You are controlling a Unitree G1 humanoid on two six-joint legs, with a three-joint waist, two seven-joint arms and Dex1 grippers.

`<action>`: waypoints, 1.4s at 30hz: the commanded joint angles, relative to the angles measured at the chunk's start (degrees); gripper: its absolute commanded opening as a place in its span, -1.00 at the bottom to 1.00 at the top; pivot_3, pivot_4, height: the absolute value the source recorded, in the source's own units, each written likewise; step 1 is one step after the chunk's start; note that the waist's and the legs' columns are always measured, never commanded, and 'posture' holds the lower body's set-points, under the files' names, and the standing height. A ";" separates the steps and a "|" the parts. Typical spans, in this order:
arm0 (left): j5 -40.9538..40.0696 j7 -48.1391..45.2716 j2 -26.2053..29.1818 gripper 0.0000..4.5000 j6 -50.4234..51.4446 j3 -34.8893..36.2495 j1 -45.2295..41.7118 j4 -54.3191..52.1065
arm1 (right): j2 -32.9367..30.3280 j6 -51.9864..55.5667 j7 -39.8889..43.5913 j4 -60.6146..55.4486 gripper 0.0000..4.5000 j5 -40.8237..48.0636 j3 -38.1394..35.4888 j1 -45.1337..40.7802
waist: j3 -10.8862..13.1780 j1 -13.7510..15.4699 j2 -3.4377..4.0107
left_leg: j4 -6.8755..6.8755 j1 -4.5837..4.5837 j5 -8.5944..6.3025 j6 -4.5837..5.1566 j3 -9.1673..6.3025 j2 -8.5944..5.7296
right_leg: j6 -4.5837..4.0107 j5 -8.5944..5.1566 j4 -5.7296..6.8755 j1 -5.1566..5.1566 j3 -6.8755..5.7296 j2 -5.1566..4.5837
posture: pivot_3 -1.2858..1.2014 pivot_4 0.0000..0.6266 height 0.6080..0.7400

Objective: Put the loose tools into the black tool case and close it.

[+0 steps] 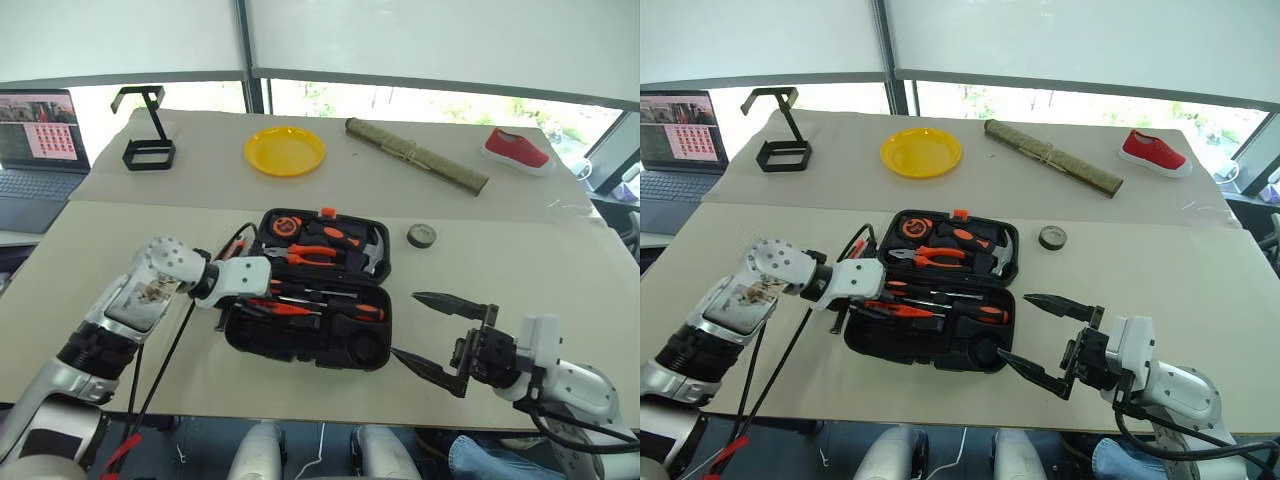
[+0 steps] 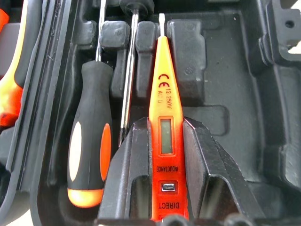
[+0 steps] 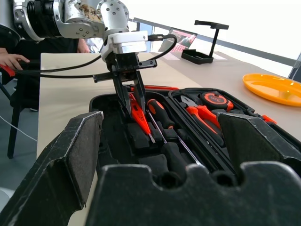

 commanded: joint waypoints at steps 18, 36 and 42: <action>-3.62 -2.46 -1.53 0.16 0.24 2.95 0.57 0.04 | 0.33 -1.40 0.92 0.37 1.00 0.01 -0.24 -0.36 | -0.11 -0.38 0.19 | 0.03 -0.03 -0.02 0.03 0.00 0.03 | 0.00 0.00 0.04 -0.07 0.09 0.09 | 0.03 -0.52 1.00; -15.05 -1.47 -10.53 -0.98 -11.73 13.58 5.10 13.19 | 1.81 -2.18 1.51 2.50 1.00 -1.07 2.02 -2.42 | -0.10 -0.10 0.20 | 0.34 -0.16 -0.07 0.11 -0.07 0.08 | 0.02 0.01 0.07 -0.03 0.08 0.15 | 0.03 -0.52 1.00; -10.75 -2.00 -10.07 -0.98 -17.07 10.93 6.51 16.88 | 1.77 -2.50 1.49 3.32 1.00 -1.31 2.25 -3.60 | -0.10 -0.02 0.21 | 0.35 -0.17 -0.07 0.12 -0.07 0.06 | 0.03 0.02 0.06 -0.02 0.09 0.13 | 0.03 -0.52 1.00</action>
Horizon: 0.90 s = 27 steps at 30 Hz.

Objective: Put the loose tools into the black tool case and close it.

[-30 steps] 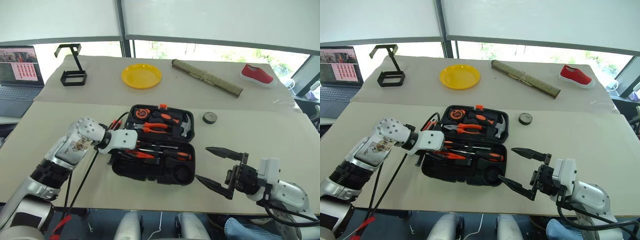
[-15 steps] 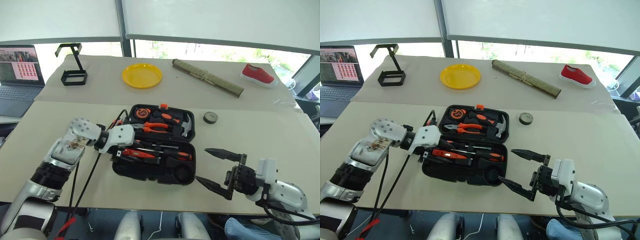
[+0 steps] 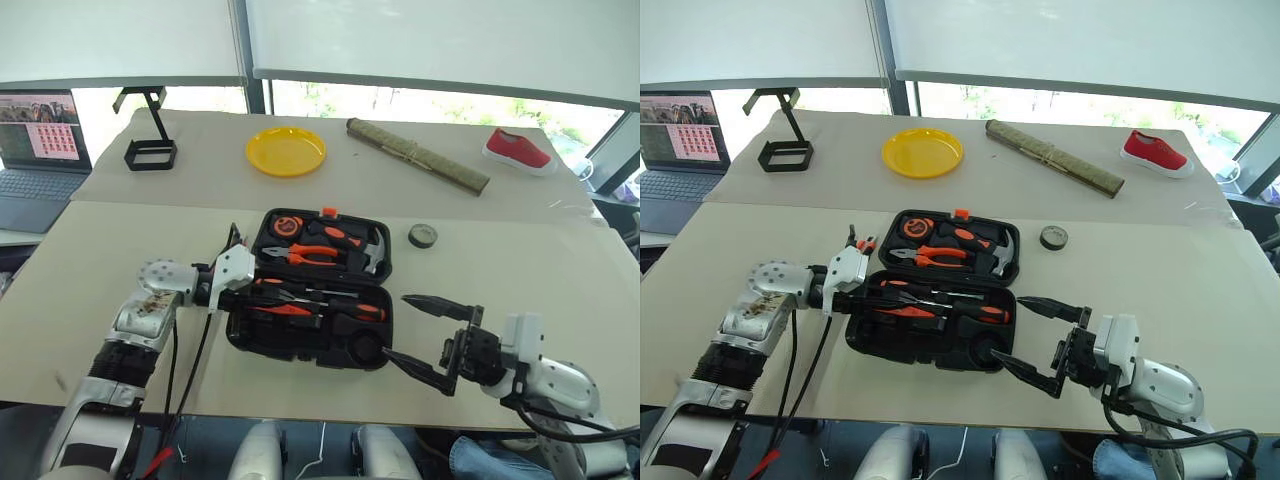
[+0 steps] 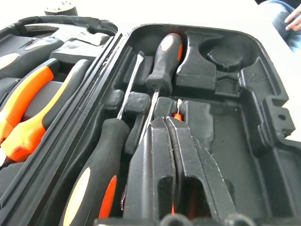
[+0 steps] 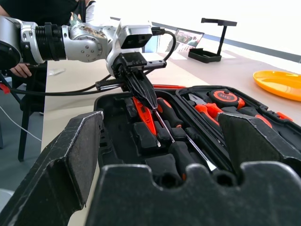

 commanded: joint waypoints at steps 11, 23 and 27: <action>5.57 5.57 -0.03 -0.98 0.67 -2.09 2.53 2.57 | 0.24 -1.79 0.21 0.36 1.00 -0.38 0.03 -2.15 | -0.10 -0.05 0.16 | -0.02 0.22 -0.01 0.02 0.01 0.01 | 0.00 0.00 0.01 0.20 0.01 0.01 | 0.03 -0.52 1.00; -14.46 24.80 0.82 0.34 16.06 28.93 23.87 -23.30 | 0.01 -4.58 2.80 2.75 1.00 0.92 -3.20 -3.89 | -0.05 -1.20 0.17 | -0.07 0.64 -0.18 0.08 -0.30 0.37 | -0.02 -0.01 -0.08 0.58 0.09 0.19 | 0.03 -0.52 1.00; -15.14 32.32 -0.62 0.97 15.49 43.26 36.94 -23.77 | 1.81 -9.34 2.01 3.83 1.00 -1.43 -3.68 -3.19 | -0.04 -1.14 0.17 | -0.14 0.88 -0.28 0.00 -0.22 0.45 | -0.05 -0.03 -0.14 0.75 0.14 0.18 | 0.03 -0.52 1.00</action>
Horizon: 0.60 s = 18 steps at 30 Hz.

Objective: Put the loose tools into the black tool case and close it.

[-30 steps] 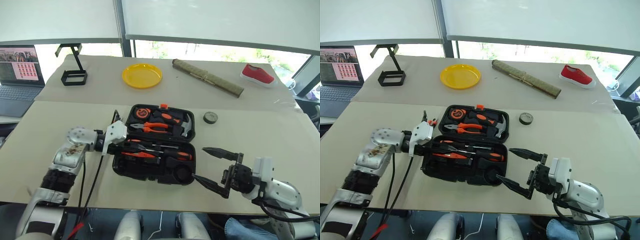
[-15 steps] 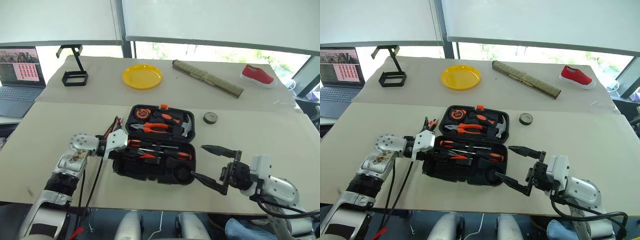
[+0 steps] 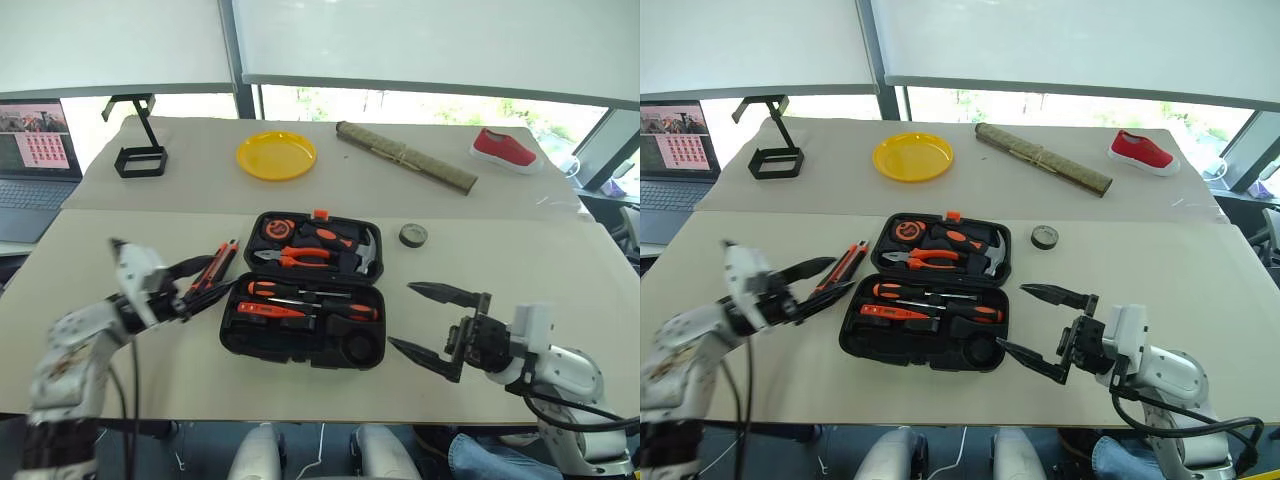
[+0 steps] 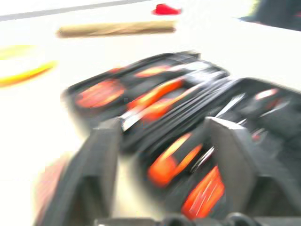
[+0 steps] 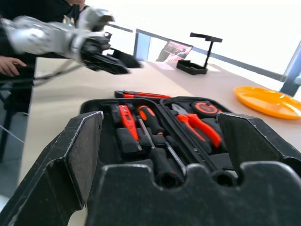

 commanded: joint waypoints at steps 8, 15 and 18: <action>1.30 10.22 -2.67 0.97 -4.23 15.03 13.86 4.42 | 1.15 -1.02 -3.09 -3.21 1.00 2.43 -1.38 1.66 | -0.01 1.57 -0.11 | 0.05 0.09 -0.04 -0.04 0.49 -0.02 | -0.01 -0.03 -0.03 0.10 -0.06 -0.18 | 0.03 -0.52 1.00; -0.77 10.21 3.59 0.97 8.48 4.87 1.19 4.29 | 0.65 3.19 -5.11 -4.94 1.00 5.20 -0.50 -0.56 | 0.00 1.78 -0.19 | 0.05 0.07 -0.04 -0.05 0.54 -0.04 | -0.03 -0.03 -0.01 0.08 -0.06 -0.08 | 0.03 -0.52 1.00; -1.24 10.36 5.65 0.97 15.69 -1.25 -6.32 3.97 | 0.65 3.95 -5.45 -5.37 1.00 5.18 -0.45 -0.64 | 0.00 1.51 -0.22 | 0.05 0.06 -0.07 -0.09 0.54 -0.06 | -0.03 -0.03 -0.02 0.07 -0.04 -0.04 | 0.03 -0.52 1.00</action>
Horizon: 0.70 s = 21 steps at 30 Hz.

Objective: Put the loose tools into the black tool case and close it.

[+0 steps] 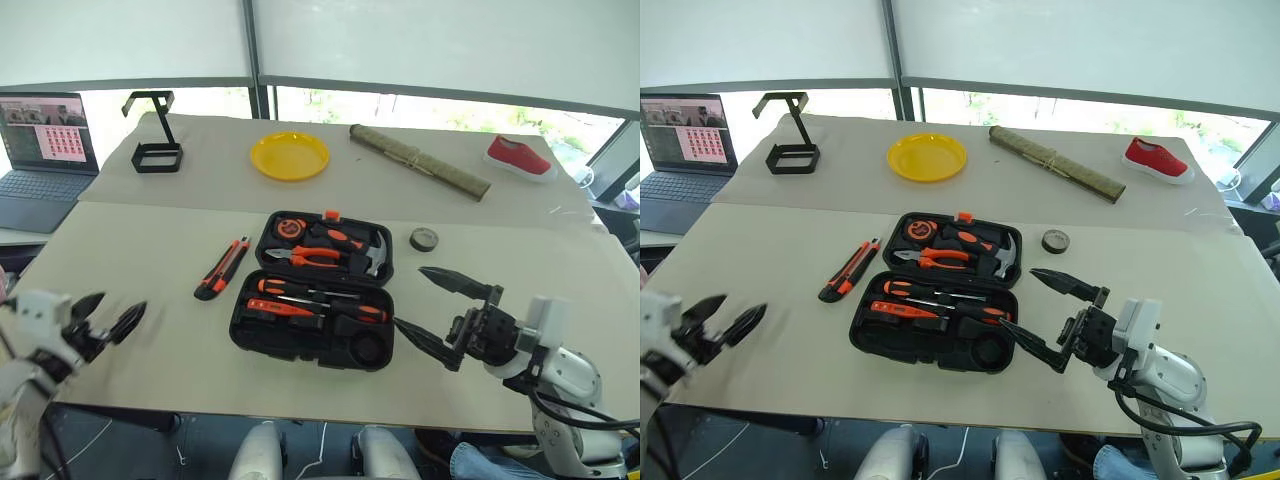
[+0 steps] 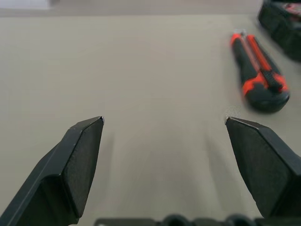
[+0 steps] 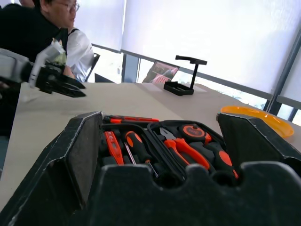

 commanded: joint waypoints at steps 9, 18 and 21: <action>8.28 2.38 2.08 0.97 11.52 -20.99 -20.68 8.04 | 1.13 -0.85 -1.55 -2.68 1.00 -1.58 -0.10 1.38 | 0.02 -1.21 0.00 | -0.02 -0.02 -0.05 -0.03 -0.03 0.15 | -0.04 0.00 0.01 -0.07 0.10 0.31 | 0.03 -0.52 1.00; 11.47 -1.48 1.56 0.32 8.70 -24.41 -23.79 13.94 | 1.84 -1.97 -2.54 -4.04 1.00 -3.00 -0.62 3.56 | 0.03 -1.09 0.02 | -0.02 -0.04 -0.06 -0.05 -0.01 0.18 | -0.07 -0.01 0.01 -0.08 0.15 0.37 | 0.03 -0.52 1.00; 10.76 -3.12 3.11 -0.18 5.98 -21.24 -24.96 17.36 | 1.47 -2.05 -2.76 -4.60 1.00 -2.70 -1.23 4.42 | 0.03 -1.15 0.02 | -0.02 -0.05 -0.07 -0.05 -0.01 0.19 | -0.08 -0.02 0.00 -0.10 0.15 0.37 | 0.03 -0.52 1.00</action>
